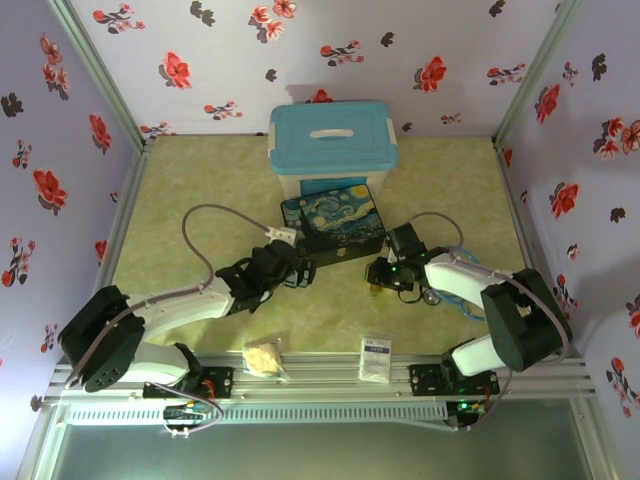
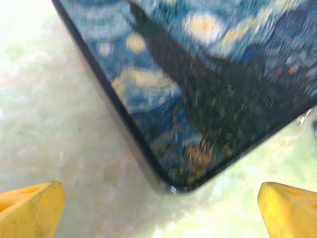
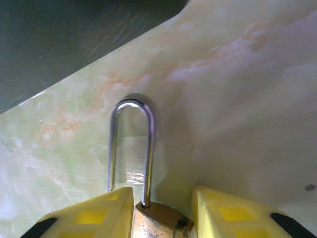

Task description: Unlock the padlock with the key

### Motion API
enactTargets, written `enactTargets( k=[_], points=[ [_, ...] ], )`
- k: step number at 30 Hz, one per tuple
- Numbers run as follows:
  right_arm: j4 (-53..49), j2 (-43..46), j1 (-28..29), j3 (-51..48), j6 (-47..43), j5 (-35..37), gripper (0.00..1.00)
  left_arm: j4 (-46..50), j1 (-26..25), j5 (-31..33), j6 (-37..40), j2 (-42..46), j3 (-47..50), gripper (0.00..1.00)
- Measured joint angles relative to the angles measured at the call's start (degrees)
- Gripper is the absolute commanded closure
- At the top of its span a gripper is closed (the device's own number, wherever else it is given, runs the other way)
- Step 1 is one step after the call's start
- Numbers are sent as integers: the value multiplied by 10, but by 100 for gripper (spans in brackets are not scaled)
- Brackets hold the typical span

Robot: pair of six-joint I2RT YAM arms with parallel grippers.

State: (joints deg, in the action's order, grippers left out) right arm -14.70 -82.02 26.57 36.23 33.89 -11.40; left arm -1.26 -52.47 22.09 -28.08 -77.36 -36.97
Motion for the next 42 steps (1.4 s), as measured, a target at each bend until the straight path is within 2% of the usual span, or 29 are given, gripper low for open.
enactTargets(
  k=[5,10,18,19,20,22,23,25,30,33,37,42],
  points=[
    [-15,6,0,5,-3,32,48,-19,0,25,-23,-54,6,0],
    [-26,30,-1,7,-5,70,45,-29,5,55,-42,-86,6,1],
    [-30,138,-4,7,-5,132,41,-45,69,56,-48,-96,-1,1],
    [-30,148,-5,7,-5,139,39,-45,72,54,-47,-97,-2,1],
    [-30,157,-6,7,-5,146,32,-44,73,54,-48,-97,-2,1],
    [-31,172,-10,7,-9,160,9,-43,73,54,-47,-96,-2,1],
    [-32,180,-13,7,-9,170,1,-42,74,54,-44,-91,-1,0],
    [-33,196,-23,8,-13,188,1,-40,76,56,-38,-65,8,0],
    [-36,243,-64,11,-30,225,1,-25,88,57,-8,73,38,0],
    [-27,266,-98,15,-51,246,1,-11,122,63,12,152,42,0],
    [9,268,-154,13,-86,282,1,-19,211,75,64,221,59,0],
    [105,265,-245,-40,-130,316,1,-43,317,94,135,213,90,0]
  ],
)
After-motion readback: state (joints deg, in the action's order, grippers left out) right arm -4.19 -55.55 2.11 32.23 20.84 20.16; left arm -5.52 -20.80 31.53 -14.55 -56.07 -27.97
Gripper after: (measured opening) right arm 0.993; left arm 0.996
